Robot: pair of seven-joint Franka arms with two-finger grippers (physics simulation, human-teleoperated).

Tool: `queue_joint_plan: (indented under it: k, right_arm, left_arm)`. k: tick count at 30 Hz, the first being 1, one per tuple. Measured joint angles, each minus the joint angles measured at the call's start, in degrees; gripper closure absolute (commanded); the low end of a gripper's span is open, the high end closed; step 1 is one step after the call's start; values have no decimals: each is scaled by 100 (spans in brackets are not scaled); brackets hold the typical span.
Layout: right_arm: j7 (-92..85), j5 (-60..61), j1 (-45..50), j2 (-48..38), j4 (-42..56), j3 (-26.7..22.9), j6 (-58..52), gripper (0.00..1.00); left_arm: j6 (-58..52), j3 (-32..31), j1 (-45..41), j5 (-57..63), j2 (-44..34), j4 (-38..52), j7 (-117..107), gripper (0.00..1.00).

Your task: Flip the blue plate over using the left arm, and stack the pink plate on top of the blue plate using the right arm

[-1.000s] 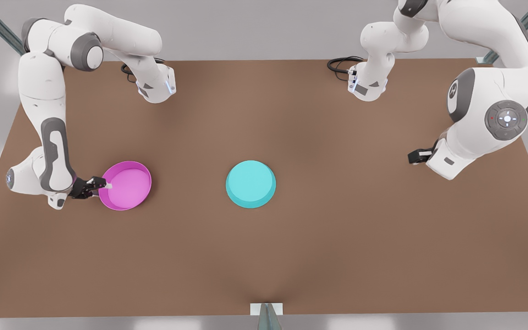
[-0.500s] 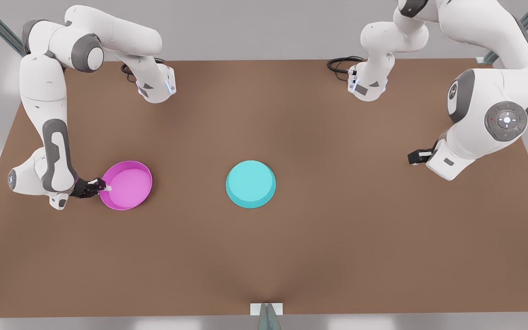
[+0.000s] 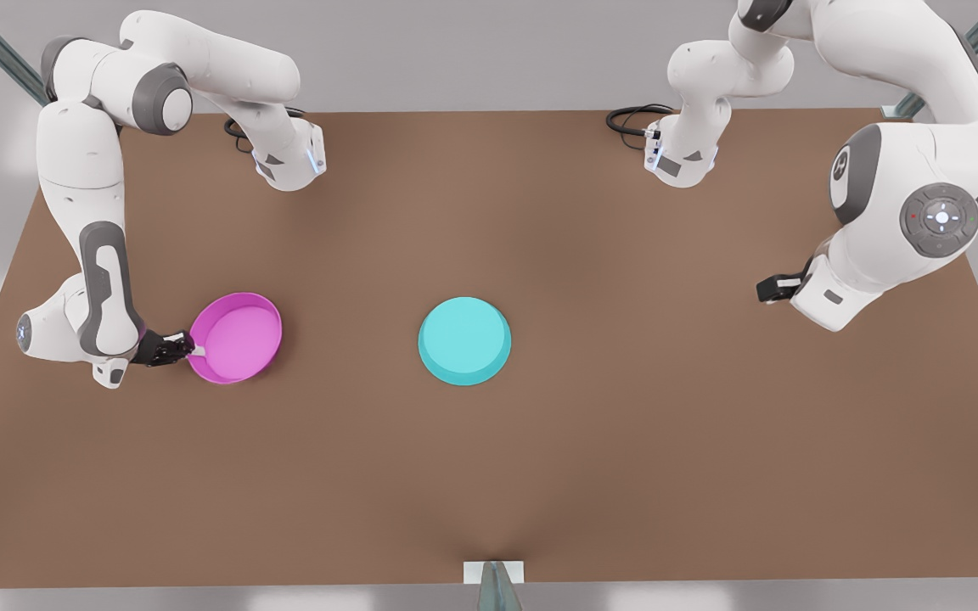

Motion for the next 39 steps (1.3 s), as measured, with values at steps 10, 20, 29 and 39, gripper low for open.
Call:
queue_joint_plan:
  k: [10, 20, 29, 39]
  right_arm:
    - [419, 0, 152, -445, 35, 199, -638, 79]
    - [518, 21, 912, -706, -127, 453, -582, 79]
    - [1845, 508, 2227, -1049, -124, 861, -144, 79]
    - [3778, 857, 3828, -1176, -213, 950, 958, 79]
  left_arm:
    - [-6, 1, 2, 6, -3, 3, 9, 0]
    - [0, 10, 1, 8, 5, 11, 26, 0]
    - [0, 19, 11, 8, 5, 11, 26, 0]
    - [26, 27, 13, 8, 32, 11, 26, 0]
